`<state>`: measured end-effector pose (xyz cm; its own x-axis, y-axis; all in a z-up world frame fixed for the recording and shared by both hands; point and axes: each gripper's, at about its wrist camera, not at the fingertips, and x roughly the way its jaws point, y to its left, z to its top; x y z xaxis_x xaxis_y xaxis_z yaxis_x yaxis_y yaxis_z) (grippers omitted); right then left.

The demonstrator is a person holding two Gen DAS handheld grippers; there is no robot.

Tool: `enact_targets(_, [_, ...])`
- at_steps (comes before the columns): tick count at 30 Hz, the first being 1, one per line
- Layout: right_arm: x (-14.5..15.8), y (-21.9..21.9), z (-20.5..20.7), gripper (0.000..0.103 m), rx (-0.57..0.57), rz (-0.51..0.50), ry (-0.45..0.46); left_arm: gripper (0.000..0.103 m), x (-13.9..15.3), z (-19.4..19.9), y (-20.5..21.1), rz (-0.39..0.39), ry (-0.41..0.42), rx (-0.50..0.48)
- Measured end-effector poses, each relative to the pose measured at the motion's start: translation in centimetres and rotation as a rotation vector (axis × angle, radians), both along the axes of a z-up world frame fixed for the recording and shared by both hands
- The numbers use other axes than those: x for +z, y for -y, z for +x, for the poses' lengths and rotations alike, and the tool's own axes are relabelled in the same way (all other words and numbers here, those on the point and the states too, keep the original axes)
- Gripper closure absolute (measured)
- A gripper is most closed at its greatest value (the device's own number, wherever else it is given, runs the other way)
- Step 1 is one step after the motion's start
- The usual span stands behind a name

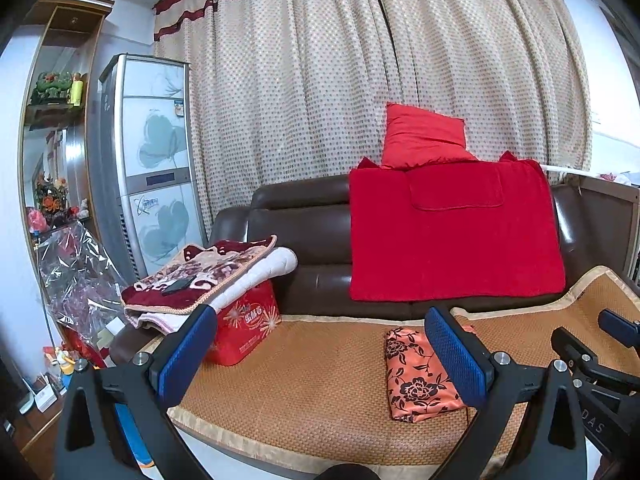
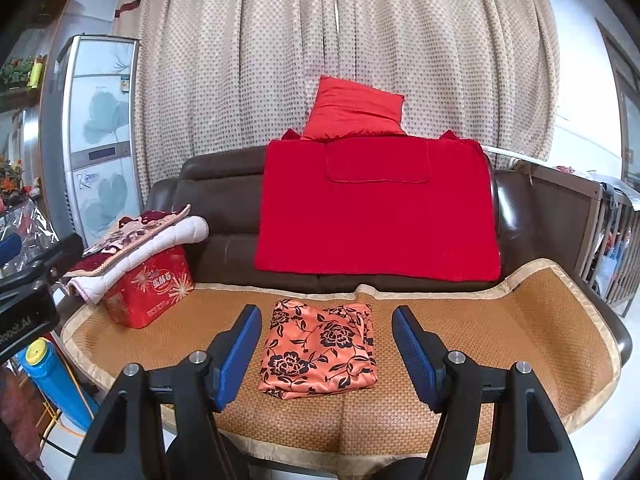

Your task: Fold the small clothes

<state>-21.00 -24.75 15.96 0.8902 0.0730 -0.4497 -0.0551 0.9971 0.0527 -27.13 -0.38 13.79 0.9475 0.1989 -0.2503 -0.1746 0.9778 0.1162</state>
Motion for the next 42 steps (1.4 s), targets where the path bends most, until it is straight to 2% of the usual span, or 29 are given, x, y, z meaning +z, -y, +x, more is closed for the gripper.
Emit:
enact_targets(10, [0.3,0.0,-0.1,0.031,0.000,-0.010,0.014,0.000,0.4,-0.4,-0.3,-0.008,0.024,-0.002])
enact_targets(24, [-0.1,-0.4,2.0,0.031,0.031,-0.004,0.001,0.000,0.6,1.0,-0.1,0.008,0.010,0.023])
enact_targets(42, [-1.5,0.6,6.4,0.031,0.031,0.031,-0.034,0.000,0.0,5.4,1.2,0.007,-0.050,0.007])
